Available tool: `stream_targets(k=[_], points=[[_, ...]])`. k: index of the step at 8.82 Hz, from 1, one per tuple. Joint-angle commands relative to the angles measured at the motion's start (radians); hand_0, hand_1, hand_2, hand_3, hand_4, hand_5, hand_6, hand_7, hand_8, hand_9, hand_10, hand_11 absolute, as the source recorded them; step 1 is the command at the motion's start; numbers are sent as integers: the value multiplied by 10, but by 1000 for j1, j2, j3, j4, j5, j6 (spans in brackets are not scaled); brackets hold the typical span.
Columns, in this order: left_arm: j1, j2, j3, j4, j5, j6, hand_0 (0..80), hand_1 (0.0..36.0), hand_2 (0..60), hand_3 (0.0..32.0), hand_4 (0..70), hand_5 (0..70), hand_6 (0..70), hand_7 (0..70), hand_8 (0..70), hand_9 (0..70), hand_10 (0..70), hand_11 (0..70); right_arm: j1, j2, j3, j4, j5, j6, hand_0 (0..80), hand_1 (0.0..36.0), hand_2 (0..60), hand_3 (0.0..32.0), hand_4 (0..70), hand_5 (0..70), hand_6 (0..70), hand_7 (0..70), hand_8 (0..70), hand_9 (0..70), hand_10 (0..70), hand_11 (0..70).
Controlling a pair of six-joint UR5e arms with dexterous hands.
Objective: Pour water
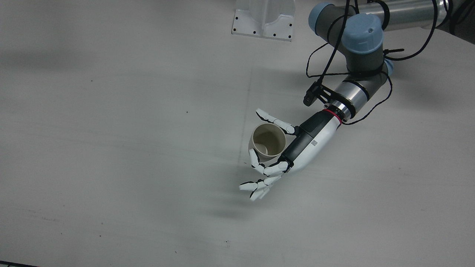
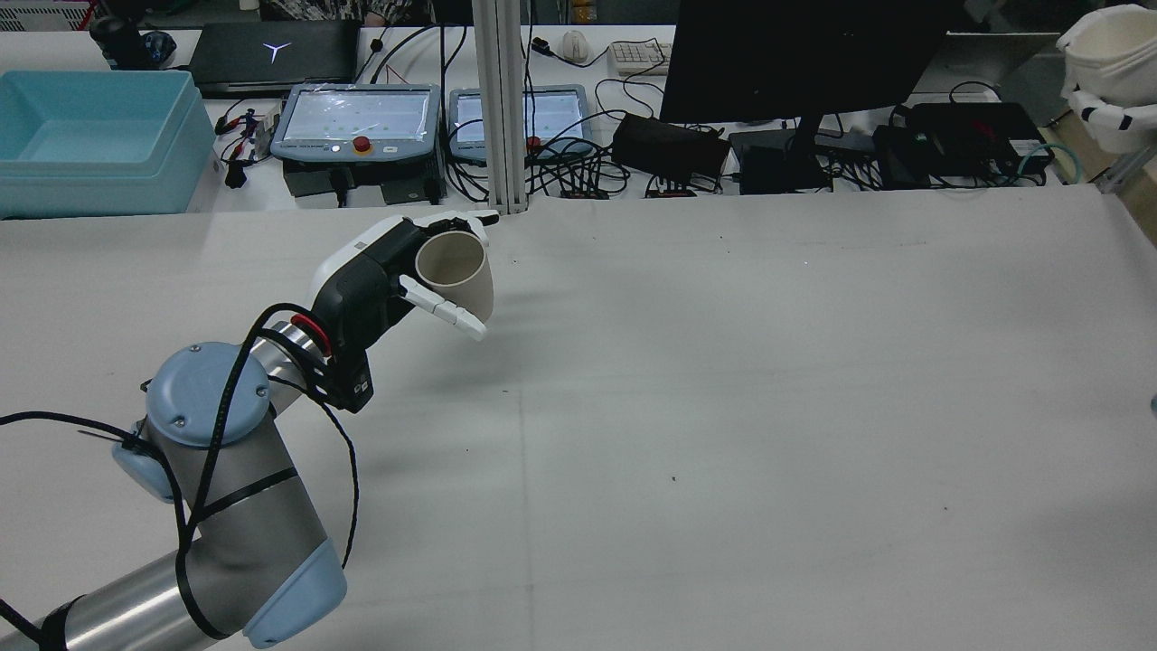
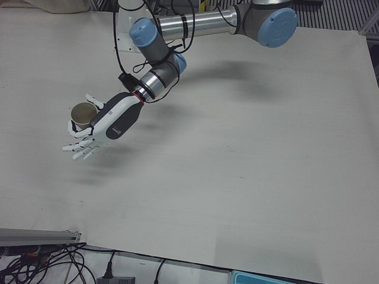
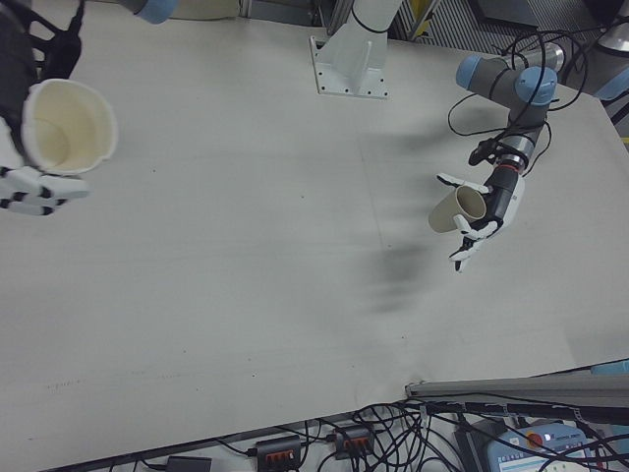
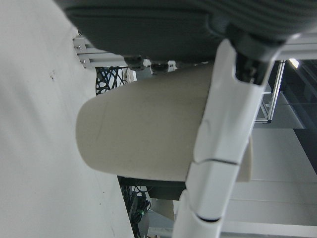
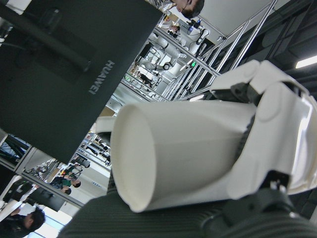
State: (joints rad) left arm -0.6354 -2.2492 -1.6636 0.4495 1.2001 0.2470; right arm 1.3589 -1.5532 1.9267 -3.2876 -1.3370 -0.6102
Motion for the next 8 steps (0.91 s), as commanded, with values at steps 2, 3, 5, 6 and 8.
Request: stream_targets(k=[2, 3, 5, 6, 8], points=[[-44, 150, -41, -103, 1, -12, 800, 231, 0, 0, 389, 700, 110, 210, 59, 58, 11, 41, 57, -78, -783, 636, -15, 150, 477, 175, 497, 0, 228, 430, 458, 531, 399, 534, 691, 700], [-55, 178, -41, -129, 1, -12, 800, 230, 0, 0, 388, 700, 110, 210, 61, 57, 10, 40, 55, -21, -951, 729, -11, 145, 474, 170, 499, 0, 240, 427, 464, 534, 404, 539, 699, 700], [-63, 210, -39, -163, 1, -12, 800, 224, 0, 0, 394, 700, 112, 212, 60, 57, 11, 40, 52, 108, -1123, 781, -10, 150, 474, 162, 514, 0, 298, 444, 509, 554, 424, 560, 700, 700], [-69, 238, -41, -185, 1, -12, 800, 226, 0, 0, 392, 700, 112, 213, 61, 57, 10, 38, 51, 136, -1123, 778, 5, 145, 472, 160, 538, 0, 340, 457, 547, 570, 444, 582, 700, 700], [-76, 267, -39, -209, 3, -12, 800, 221, 0, 0, 389, 700, 112, 214, 60, 58, 10, 38, -4, 154, -1123, 770, 60, 133, 477, 155, 468, 0, 325, 451, 526, 559, 424, 557, 700, 700]])
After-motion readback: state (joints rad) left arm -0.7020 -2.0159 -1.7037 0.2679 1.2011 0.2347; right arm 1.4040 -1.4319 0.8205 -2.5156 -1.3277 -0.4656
